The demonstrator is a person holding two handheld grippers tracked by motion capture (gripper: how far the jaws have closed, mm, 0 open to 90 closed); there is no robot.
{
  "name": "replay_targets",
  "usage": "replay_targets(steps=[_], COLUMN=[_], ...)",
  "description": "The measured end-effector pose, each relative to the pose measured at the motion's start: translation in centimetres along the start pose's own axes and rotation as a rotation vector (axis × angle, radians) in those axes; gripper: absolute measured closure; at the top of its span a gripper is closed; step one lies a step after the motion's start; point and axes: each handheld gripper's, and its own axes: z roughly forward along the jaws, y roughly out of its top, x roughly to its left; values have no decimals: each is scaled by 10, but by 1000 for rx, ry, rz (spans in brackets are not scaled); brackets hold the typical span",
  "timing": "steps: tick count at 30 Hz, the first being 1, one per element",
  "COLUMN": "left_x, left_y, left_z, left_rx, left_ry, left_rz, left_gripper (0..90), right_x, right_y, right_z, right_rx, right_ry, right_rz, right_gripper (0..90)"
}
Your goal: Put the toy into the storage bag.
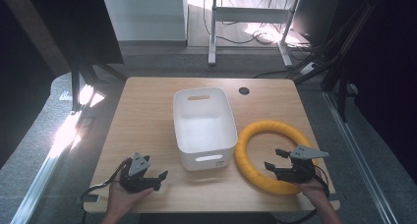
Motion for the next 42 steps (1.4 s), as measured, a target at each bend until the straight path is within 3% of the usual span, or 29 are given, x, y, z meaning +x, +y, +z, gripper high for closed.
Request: replay_targets(steps=[3, 4, 8, 14, 19, 21, 27, 34, 38, 42], left_x=[-3, -5, -9, -7, -6, -8, -10, -14, -13, -13], left_y=[1, 1, 1, 4, 5, 3, 2, 1, 1, 1], left_z=[-3, -4, -6, -5, -4, -4, 4, 7, 5, 6], left_rx=[-11, -9, -1, 9, 6, 11, 42, 70, 67, 75], left_ry=[0, -23, -40, -63, -62, -62, -71, -91, -84, -82], left_rz=[24, 31, 45, 20, 23, 34, 48, 57, 54, 66], left_gripper=[190, 193, 192, 210, 213, 210, 206, 207, 208, 208], right_x=[-2, -4, -7, -14, -16, -14, -6, 15, 28, 36], right_y=[0, -1, -3, 0, 9, 18, 29, 33, 31, 23], right_z=[-2, -3, -6, -13, -18, -21, -20, 10, 27, 39], right_rx=[11, 24, 49, 80, 114, 178, 247, 445, 567, 661], right_ry=[9, 17, 51, 91, 117, 121, 160, 242, 261, 245], right_rz=[-5, -10, -17, -19, -23, -53, -70, -140, -198, -255], right_gripper=[294, 294, 297, 296, 299, 298, 320, 359, 362, 366])
